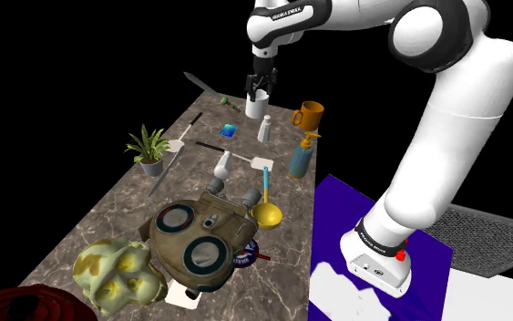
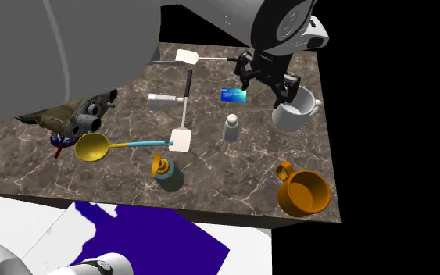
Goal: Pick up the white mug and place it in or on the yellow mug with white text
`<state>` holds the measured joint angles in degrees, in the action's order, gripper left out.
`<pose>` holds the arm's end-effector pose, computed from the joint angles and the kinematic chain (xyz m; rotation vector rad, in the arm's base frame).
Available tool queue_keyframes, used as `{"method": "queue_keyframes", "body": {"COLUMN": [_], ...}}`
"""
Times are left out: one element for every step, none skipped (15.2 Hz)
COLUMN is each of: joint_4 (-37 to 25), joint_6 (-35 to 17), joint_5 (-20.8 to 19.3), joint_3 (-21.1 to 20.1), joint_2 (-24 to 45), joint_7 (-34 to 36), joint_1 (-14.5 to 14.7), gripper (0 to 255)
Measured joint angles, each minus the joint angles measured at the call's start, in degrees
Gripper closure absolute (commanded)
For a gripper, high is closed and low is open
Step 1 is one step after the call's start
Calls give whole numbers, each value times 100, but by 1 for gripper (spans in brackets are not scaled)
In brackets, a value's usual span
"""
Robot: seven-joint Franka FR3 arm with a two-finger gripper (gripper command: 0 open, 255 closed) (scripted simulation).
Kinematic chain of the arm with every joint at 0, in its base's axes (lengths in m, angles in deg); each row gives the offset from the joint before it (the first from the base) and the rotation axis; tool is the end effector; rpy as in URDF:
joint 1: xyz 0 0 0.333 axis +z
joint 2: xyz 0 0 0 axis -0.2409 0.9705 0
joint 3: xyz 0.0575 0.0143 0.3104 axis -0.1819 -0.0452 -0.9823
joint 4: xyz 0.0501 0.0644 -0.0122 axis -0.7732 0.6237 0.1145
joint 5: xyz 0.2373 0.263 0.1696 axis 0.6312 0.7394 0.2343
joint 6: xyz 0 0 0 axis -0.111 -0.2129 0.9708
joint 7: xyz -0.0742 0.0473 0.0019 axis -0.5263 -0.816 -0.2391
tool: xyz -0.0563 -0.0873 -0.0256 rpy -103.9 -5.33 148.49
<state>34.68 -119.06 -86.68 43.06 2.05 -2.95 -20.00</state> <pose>0.6023 -0.1191 0.4214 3.1216 -0.1103 -0.1045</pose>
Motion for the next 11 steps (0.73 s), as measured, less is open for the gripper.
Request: {"method": "queue_keyframes", "body": {"joint_4": [-256, -418, -710, -1001, -1350, -1711, -1898, -2016, -2072, -2060, -2028], "joint_6": [37, 7, 51, 102, 182, 270, 283, 283, 264, 218, 161], "joint_5": [26, 49, 76, 104, 132, 161, 179, 189, 196, 200, 203], "joint_3": [9, 6, 10, 14, 17, 21, 23, 20, 19, 18, 16], "joint_2": [222, 413, 660, 897, 1165, 1436, 1609, 1726, 1800, 1834, 1859], "joint_7": [-43, -48, -87, -124, -167, -218, -244, -248, -261, -263, -264], "joint_1": [-29, -37, -68, -101, -141, -190, -220, -230, -242, -245, -245], "gripper": [0, 0, 0, 0, 0, 0, 0, 0, 0, 0, 0]}}
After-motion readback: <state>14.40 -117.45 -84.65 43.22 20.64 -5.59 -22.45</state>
